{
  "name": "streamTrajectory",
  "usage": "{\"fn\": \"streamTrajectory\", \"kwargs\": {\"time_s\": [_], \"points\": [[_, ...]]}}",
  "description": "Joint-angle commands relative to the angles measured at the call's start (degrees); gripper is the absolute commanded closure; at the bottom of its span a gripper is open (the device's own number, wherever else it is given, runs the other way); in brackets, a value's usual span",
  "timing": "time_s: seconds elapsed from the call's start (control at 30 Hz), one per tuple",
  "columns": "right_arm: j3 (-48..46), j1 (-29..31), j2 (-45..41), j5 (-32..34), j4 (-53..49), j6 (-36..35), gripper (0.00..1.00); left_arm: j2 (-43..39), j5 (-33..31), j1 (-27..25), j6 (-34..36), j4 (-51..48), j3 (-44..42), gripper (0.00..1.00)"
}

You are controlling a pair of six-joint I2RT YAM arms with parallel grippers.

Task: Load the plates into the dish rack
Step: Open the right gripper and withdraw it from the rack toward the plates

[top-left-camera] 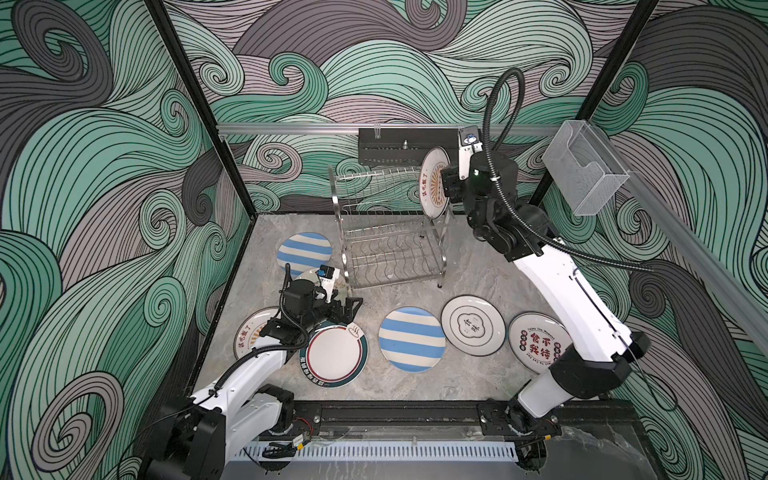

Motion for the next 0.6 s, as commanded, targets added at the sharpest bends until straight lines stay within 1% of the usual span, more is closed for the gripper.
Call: {"fn": "streamTrajectory", "kwargs": {"time_s": [0.0, 0.13, 0.23, 0.4, 0.5, 0.57], "points": [[-4.7, -1.2, -3.8, -8.3, -1.8, 4.3, 0.18, -1.5, -1.4, -0.3, 1.0, -0.8, 1.4, 0.01], [-12.5, -2.8, -10.3, -16.0, -2.2, 8.3, 0.16, -1.6, -1.9, -0.3, 1.0, -0.7, 1.2, 0.01], [-18.3, -4.2, -14.3, -22.2, -2.1, 11.4, 0.15, -1.4, -1.9, -0.3, 1.0, -0.9, 1.3, 0.01], [-29.2, -4.5, -20.4, -30.7, -2.6, 14.9, 0.15, -1.2, -1.8, -0.3, 0.9, -1.0, 1.5, 0.01], [-38.6, -4.5, -25.4, -34.6, -0.1, 15.9, 0.15, -1.6, -1.8, -0.3, 0.8, -0.9, 1.4, 0.01], [-45.1, -4.6, -28.6, -35.6, 1.8, 16.8, 0.15, -1.8, -2.1, -0.4, 0.8, -0.6, 1.0, 0.02]]}}
